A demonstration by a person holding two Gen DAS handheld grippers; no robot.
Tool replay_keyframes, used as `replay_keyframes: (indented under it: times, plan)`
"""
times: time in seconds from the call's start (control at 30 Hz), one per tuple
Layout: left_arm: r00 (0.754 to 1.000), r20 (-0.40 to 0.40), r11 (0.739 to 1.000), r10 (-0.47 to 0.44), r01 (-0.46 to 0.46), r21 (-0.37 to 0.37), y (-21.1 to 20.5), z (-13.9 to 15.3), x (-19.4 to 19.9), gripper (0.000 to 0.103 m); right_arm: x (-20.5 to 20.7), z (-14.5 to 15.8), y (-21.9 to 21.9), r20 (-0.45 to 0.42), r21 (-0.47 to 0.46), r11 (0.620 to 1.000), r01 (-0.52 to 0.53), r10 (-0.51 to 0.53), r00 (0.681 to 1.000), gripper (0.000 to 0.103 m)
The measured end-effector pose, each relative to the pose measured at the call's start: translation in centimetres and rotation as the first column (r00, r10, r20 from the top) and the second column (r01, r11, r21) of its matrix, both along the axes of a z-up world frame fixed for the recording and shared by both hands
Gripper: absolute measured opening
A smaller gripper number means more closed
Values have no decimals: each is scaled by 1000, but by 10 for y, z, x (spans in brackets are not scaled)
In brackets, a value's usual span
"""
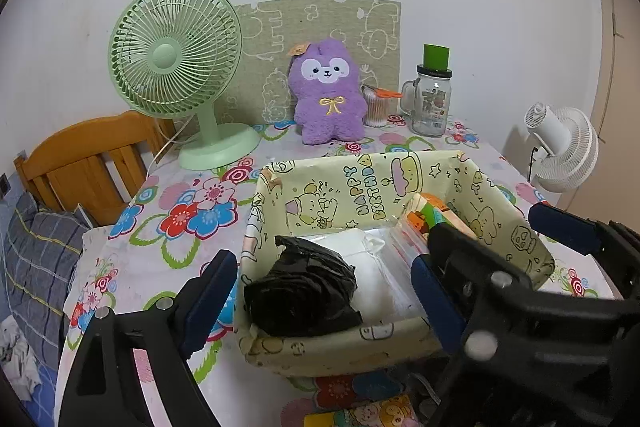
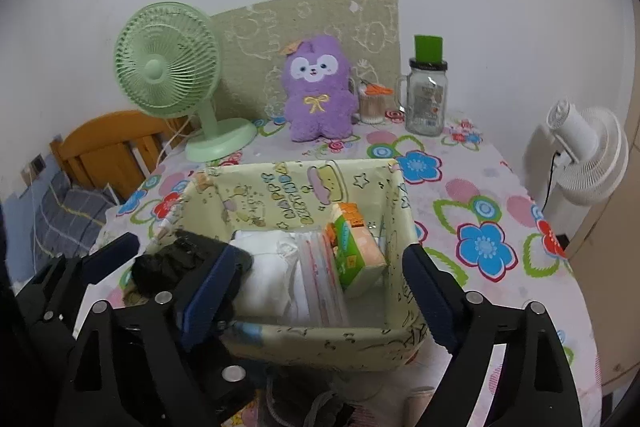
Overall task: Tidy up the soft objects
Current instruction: 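Lower the umbrella into the basket with the left tool while the right tool releases the bag in, then withdraw both open tools from the basket toward the pink packet and grey pouch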
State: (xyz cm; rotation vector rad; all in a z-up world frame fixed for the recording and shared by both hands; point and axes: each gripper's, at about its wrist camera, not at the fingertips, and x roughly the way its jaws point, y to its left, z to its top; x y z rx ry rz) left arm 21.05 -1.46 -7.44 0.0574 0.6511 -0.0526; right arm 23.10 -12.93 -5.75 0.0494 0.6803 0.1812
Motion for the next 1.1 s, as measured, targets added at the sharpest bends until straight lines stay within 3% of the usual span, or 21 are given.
replay_keyframes:
  times: [0.77, 1.1]
  plan:
    - [998, 58, 1000, -15, 16, -20, -5, 29, -51, 92, -54, 32, -2, 69, 2, 1000, -17, 17, 997, 94]
    - [997, 74, 1000, -17, 16, 11, -10, 41, -74, 93, -77, 44, -6, 103, 2, 1000, -21, 21, 994, 94]
